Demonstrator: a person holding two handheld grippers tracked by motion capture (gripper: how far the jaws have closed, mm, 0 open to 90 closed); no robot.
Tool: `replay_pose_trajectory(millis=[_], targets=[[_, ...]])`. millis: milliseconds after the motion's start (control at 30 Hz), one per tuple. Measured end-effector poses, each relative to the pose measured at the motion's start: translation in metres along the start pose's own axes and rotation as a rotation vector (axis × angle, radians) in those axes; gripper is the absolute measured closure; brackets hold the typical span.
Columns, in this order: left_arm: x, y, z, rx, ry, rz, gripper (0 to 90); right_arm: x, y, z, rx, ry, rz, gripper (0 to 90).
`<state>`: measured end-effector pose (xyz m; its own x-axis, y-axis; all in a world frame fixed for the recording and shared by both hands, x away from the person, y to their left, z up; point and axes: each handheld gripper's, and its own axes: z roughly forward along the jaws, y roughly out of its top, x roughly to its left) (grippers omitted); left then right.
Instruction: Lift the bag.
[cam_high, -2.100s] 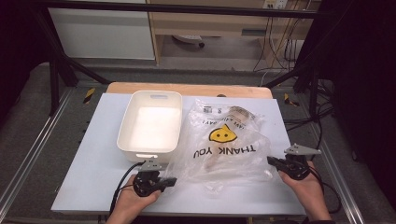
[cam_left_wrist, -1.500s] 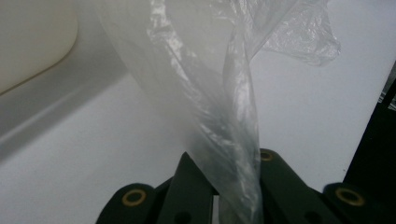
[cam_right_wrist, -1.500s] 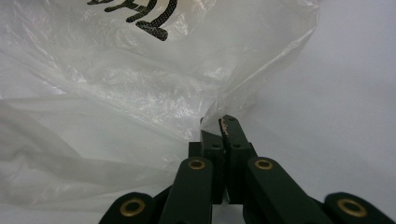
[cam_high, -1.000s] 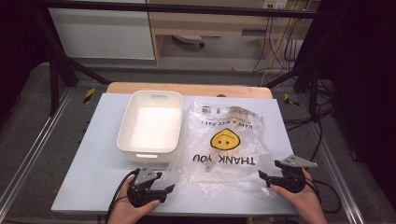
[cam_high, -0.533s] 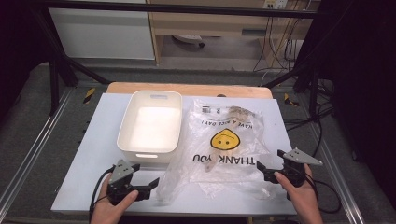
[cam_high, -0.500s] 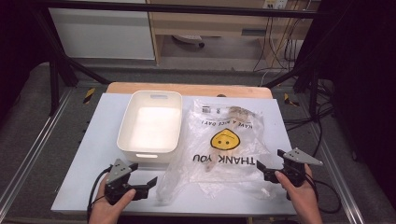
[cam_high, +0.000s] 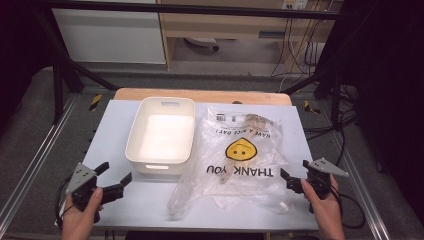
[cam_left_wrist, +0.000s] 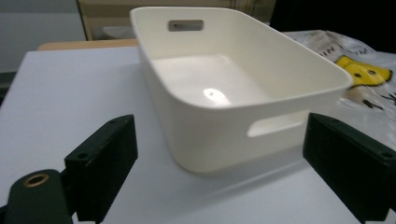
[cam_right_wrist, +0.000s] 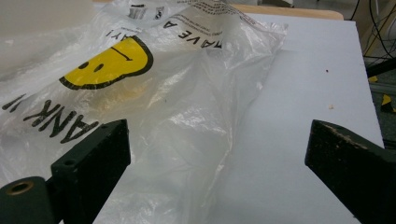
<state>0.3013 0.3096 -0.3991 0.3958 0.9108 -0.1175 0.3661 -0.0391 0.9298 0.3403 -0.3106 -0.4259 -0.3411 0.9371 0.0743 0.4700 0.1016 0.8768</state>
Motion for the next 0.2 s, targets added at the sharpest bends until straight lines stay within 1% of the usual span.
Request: replay_pose_trajectory(millis=[33, 100, 133, 167, 200], targets=[[0.006, 0.000, -0.001, 0.000, 0.010, -0.012, 10.0, -0.001, -0.001, 0.000, 0.003, -0.001, 0.001, 7.9], [0.019, -0.001, -0.003, 0.007, 0.028, -0.021, 9.9, -0.003, -0.003, 0.001, 0.010, -0.006, -0.004, 7.9], [0.026, -0.003, -0.002, 0.024, 0.040, -0.010, 9.8, -0.004, -0.004, 0.001, 0.012, -0.016, -0.005, 7.9], [0.033, -0.004, -0.001, 0.036, 0.058, -0.010, 9.6, -0.006, -0.005, 0.001, 0.010, -0.022, -0.001, 7.7], [0.040, -0.006, 0.002, 0.048, 0.074, -0.025, 9.7, -0.007, -0.005, 0.000, 0.010, -0.023, 0.010, 7.5]])
